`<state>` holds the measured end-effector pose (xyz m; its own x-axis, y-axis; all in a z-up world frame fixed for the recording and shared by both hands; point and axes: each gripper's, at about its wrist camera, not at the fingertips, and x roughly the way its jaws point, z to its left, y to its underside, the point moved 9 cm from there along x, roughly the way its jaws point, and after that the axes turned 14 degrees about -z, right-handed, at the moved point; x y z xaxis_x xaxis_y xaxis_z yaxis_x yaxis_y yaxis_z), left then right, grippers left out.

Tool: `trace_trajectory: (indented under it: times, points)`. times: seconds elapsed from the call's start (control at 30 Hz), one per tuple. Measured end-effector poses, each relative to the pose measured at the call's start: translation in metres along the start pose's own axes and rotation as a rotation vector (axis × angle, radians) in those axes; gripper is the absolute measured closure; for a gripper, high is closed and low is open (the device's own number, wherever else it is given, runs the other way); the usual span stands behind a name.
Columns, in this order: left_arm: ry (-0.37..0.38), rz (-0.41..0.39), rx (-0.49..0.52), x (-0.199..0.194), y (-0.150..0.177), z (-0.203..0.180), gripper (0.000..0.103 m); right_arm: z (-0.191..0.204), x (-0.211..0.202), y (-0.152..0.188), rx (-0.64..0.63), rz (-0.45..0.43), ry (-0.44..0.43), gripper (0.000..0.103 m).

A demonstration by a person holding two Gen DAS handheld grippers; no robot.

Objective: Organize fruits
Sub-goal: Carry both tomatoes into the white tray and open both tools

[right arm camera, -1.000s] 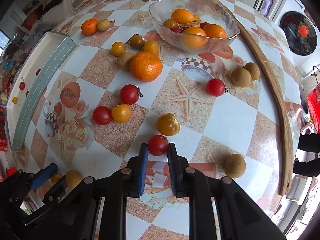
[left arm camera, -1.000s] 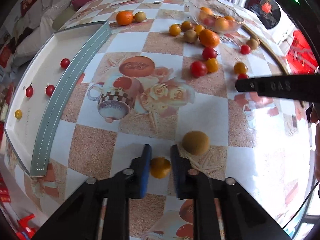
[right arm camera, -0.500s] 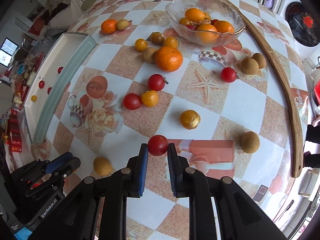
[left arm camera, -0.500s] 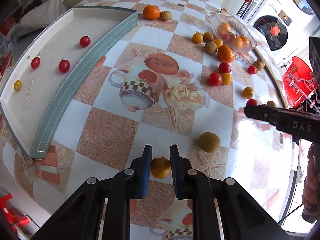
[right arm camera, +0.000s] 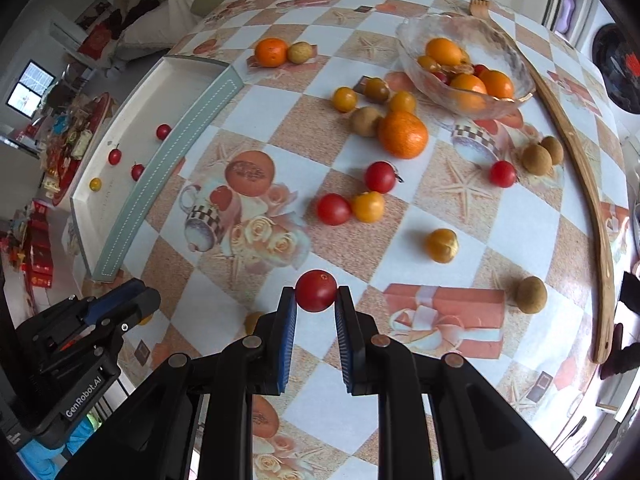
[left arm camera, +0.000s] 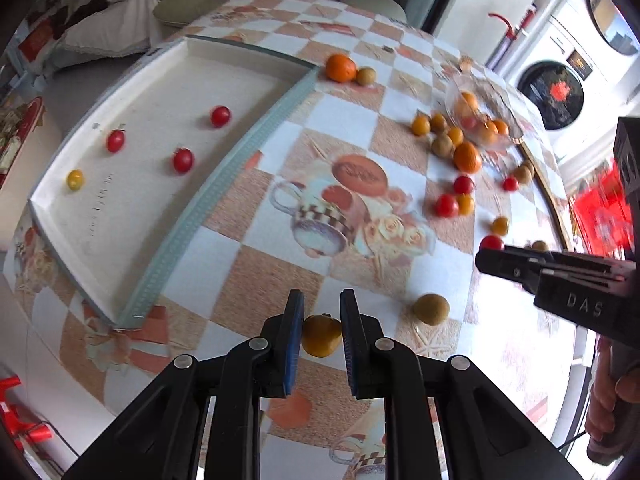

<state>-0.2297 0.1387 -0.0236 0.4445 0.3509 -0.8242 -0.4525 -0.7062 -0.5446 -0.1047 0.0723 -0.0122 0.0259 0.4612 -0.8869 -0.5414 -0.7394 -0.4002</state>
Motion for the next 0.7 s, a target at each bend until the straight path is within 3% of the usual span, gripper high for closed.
trace_trajectory:
  times: [0.37, 0.7]
  points:
    - [-0.071, -0.077, -0.062, -0.019, -0.029, 0.060, 0.083, 0.056, 0.005, -0.025, -0.085, -0.016, -0.062, 0.082]
    - [-0.126, -0.083, -0.106, -0.008, -0.055, 0.137, 0.083, 0.125, 0.028, -0.064, -0.087, -0.028, -0.095, 0.082]
